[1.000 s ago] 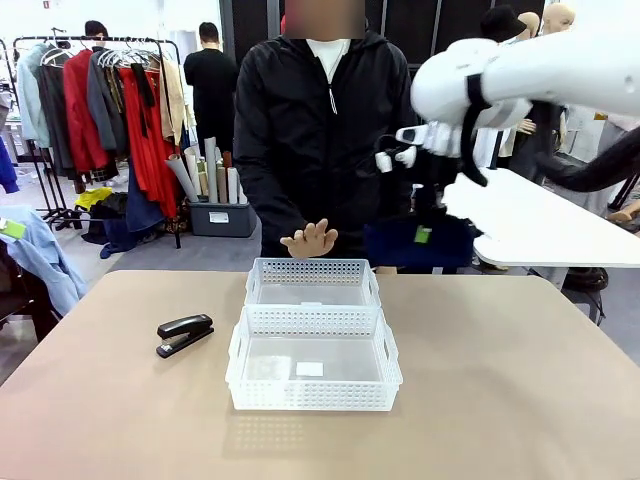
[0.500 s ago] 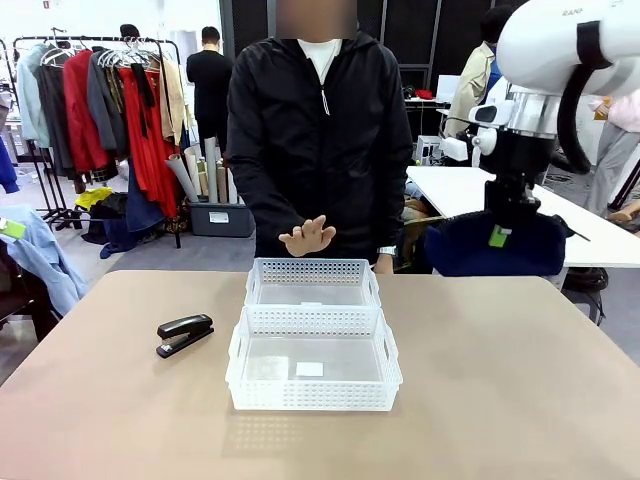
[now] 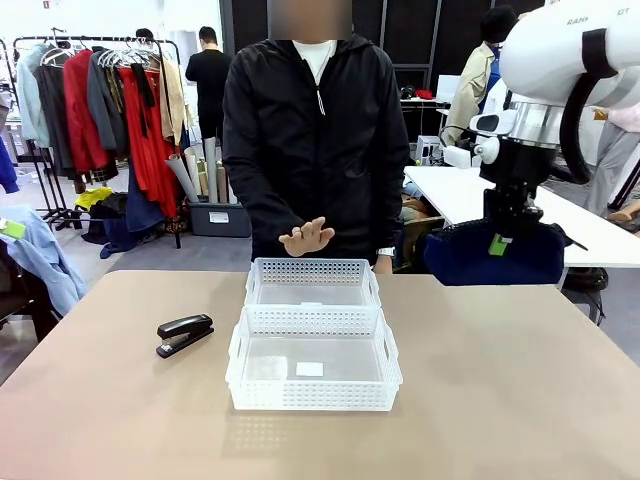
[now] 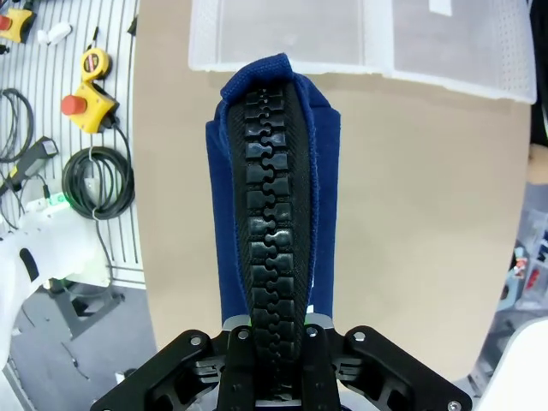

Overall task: Distribute items into two baskets.
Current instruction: Move the picked Pencil pouch towards the Organizing basket indicated by the person, stopping as directed.

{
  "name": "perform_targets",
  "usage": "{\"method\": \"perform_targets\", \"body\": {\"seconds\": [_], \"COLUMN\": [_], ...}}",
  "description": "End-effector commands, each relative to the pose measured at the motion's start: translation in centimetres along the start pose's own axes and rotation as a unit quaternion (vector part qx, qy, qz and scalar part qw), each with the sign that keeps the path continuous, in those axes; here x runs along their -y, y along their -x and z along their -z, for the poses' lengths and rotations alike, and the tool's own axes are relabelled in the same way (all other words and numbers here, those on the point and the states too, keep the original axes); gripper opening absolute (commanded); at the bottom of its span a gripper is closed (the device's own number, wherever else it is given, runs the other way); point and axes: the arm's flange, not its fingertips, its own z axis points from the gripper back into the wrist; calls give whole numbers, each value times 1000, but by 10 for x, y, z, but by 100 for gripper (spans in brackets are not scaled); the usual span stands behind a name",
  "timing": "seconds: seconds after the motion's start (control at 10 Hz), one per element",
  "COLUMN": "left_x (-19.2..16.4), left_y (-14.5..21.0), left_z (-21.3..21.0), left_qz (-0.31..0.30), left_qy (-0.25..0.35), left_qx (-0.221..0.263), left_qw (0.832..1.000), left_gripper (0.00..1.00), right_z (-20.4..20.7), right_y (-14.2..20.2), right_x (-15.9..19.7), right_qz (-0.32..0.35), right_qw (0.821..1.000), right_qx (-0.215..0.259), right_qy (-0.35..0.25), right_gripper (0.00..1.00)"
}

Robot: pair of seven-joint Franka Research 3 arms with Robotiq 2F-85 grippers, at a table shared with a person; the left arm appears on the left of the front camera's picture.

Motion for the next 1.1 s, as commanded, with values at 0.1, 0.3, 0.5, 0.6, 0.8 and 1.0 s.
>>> {"method": "perform_targets", "body": {"seconds": [0.1, 0.3, 0.5, 0.6, 0.8, 1.0], "left_x": [-2, -2, -2, -2, -2, -2], "left_y": [1, 1, 1, 1, 1, 1], "left_z": [1, 1, 1, 1, 1, 1], "left_qz": [7, 7, 7, 7, 7, 7], "left_qy": [8, 8, 8, 8, 8, 8], "left_qx": [13, 13, 13, 13, 13, 13], "left_qw": [1000, 1000, 1000, 1000, 1000, 1000], "left_gripper": [100, 100, 100, 100, 100, 100], "right_z": [-6, -6, -6, -6, -1, 6], "right_y": [-4, -4, -4, -4, -1, -15], "right_x": [2, 2, 2, 2, 0, -23], "right_qz": [12, 12, 12, 12, 1, 16], "right_qw": [1000, 1000, 1000, 1000, 1000, 1000], "right_qx": [-6, -6, -6, -6, 0, 11], "right_qy": [2, 2, 2, 2, 1, 3], "right_gripper": [0, 0, 0, 0, 0, 0]}}
